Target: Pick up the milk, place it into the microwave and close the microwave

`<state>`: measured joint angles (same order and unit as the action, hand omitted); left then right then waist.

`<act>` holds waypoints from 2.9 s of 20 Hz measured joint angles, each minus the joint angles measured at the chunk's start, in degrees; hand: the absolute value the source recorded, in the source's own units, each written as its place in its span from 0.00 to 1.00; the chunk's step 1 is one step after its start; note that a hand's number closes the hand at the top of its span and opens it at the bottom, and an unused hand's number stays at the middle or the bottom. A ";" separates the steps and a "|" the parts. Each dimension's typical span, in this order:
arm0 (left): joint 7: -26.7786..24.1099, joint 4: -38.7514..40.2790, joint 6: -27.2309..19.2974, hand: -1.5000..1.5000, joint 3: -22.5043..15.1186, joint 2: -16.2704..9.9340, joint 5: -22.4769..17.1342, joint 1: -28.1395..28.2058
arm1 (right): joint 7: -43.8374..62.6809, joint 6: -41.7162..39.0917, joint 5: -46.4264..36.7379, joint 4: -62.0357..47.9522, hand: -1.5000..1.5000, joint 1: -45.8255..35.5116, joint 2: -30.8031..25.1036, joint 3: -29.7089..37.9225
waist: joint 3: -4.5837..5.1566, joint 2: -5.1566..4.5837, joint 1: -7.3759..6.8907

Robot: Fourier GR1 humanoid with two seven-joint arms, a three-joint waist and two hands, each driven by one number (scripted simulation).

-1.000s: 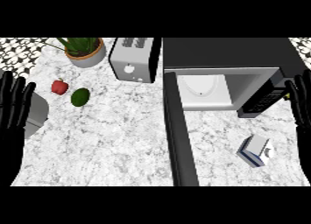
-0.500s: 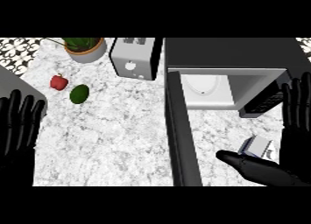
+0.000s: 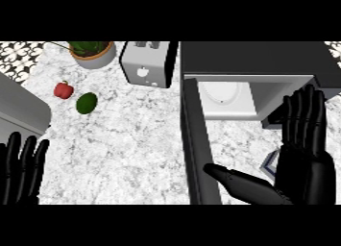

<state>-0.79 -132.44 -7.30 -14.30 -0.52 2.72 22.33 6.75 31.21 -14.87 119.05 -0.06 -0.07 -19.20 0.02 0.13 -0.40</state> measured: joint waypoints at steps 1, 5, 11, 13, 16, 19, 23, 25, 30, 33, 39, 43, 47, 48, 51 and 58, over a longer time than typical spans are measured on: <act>-0.95 -0.29 0.29 0.00 -0.52 -0.06 -0.20 1.42 | 0.06 0.57 -0.83 0.77 0.00 1.30 -0.11 -0.13 | 0.01 0.01 0.04; -3.52 -2.26 2.29 0.00 0.52 -1.51 -3.00 6.65 | -1.44 3.23 -1.88 -1.57 0.00 2.41 -0.03 0.97 | 0.00 0.01 -0.04; -6.34 -1.99 3.47 0.00 0.73 -2.01 -3.97 9.63 | -3.31 3.82 0.21 -2.65 0.00 5.54 -1.03 4.96 | -0.01 -0.02 0.10; -7.63 -1.62 4.20 0.00 1.59 -2.32 -5.08 10.54 | -3.57 3.84 1.09 -3.18 0.00 5.93 -1.00 6.27 | -0.02 -0.04 0.10; -8.14 -2.85 4.32 0.00 0.56 -2.15 -4.53 12.48 | -7.88 3.21 4.81 -6.33 0.00 7.14 -0.63 8.61 | -0.03 -0.03 0.06; -8.67 -3.71 5.24 0.00 1.08 -2.75 -5.64 14.13 | -11.05 2.29 7.88 -8.87 0.00 8.70 -0.74 11.20 | -0.04 -0.03 0.06; -10.60 -4.33 6.06 0.00 0.49 -2.90 -5.41 16.65 | -16.49 2.45 11.63 -13.98 0.00 9.87 -0.25 13.56 | -0.05 -0.04 0.00; -11.87 -4.48 6.42 0.00 -0.30 -2.86 -5.06 18.44 | -19.38 1.43 13.73 -16.15 0.00 10.85 -0.39 15.23 | -0.04 -0.02 -0.02; -14.60 -3.29 7.14 0.00 -0.51 -2.82 -5.36 20.15 | -26.01 -1.66 17.98 -19.75 0.00 14.91 -0.65 18.90 | -0.04 0.01 0.11; -15.68 -2.28 6.99 0.00 -0.85 -2.54 -4.77 19.89 | -30.31 -2.08 19.65 -23.43 0.00 15.32 -0.29 19.19 | -0.04 -0.02 0.13; -14.97 -4.53 7.06 0.00 -1.42 -3.22 -4.96 21.56 | -35.89 -6.26 22.91 -28.86 0.00 17.10 -1.09 21.97 | -0.04 -0.03 0.13; -17.53 -4.50 8.78 0.00 0.16 -4.18 -7.18 24.04 | -39.99 -8.61 23.49 -33.25 0.00 16.63 -1.43 23.31 | -0.04 -0.01 -0.03; -18.08 -4.51 9.48 0.00 0.20 -4.45 -7.71 24.85 | -42.18 -9.94 23.53 -38.07 0.00 13.31 -2.45 24.88 | -0.03 -0.03 -0.07; -17.60 -4.34 8.99 0.00 -0.36 -4.11 -6.93 24.12 | -42.70 -10.15 23.69 -39.22 0.00 12.38 -2.44 25.25 | -0.04 -0.05 -0.04; -17.35 -5.22 8.73 0.00 -1.22 -3.95 -6.38 25.01 | -43.62 -11.40 24.65 -41.98 0.00 10.88 -3.26 26.89 | -0.05 -0.05 -0.05; -19.07 -3.91 8.76 0.00 -1.94 -3.75 -5.79 25.23 | -48.59 -9.81 25.28 -55.12 0.00 4.63 -4.10 32.09 | -0.06 -0.09 -0.23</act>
<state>-19.86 -136.35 1.46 -16.24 -4.26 -3.07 47.56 -41.84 21.40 10.41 63.94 4.57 -4.17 12.89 -0.03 0.04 -0.63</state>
